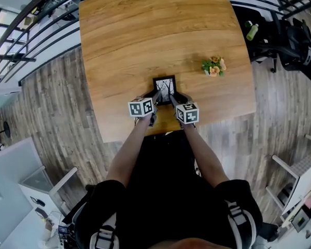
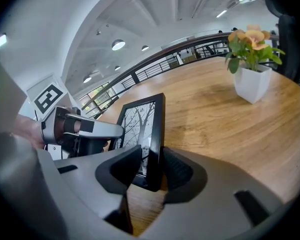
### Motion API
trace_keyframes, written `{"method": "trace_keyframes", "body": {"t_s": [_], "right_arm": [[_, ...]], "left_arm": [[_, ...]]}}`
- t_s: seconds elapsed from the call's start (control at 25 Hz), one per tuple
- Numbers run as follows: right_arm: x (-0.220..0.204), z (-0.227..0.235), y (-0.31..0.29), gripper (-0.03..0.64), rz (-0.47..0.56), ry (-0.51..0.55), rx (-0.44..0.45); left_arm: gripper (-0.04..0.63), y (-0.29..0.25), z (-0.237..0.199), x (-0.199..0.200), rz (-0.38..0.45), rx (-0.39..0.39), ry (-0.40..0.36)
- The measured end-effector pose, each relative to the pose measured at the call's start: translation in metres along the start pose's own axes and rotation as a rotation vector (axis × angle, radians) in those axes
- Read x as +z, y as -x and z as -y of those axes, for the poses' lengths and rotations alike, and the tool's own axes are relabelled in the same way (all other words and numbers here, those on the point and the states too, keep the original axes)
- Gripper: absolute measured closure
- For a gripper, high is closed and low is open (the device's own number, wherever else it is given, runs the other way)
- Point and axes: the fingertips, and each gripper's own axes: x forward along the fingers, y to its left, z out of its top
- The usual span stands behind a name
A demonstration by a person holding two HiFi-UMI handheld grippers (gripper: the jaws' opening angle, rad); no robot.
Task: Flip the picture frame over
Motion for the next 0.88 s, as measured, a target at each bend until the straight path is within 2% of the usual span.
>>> {"method": "trace_keyframes", "body": {"t_s": [0.28,0.48,0.68,0.76,0.88], "right_arm": [[0.001,-0.002,-0.002,0.472,-0.014,0.071,-0.047],[0.003,-0.003,-0.005,0.471,-0.034,0.136,-0.081],[0.002,-0.003,-0.005,0.471,-0.035,0.157,-0.095],[0.002,-0.004,-0.005,0.471,-0.037,0.166,-0.101],[0.002,-0.005,-0.008,0.469,-0.048,0.174,-0.113]], "left_arm": [[0.474,-0.002,-0.005,-0.002,-0.010,0.024,-0.001],[0.460,-0.003,-0.010,-0.004,-0.034,0.089,-0.053],[0.455,-0.003,-0.010,-0.005,-0.035,0.114,-0.082],[0.452,-0.002,-0.010,-0.005,-0.036,0.134,-0.116],[0.449,-0.004,-0.012,-0.006,-0.054,0.192,-0.246]]}}
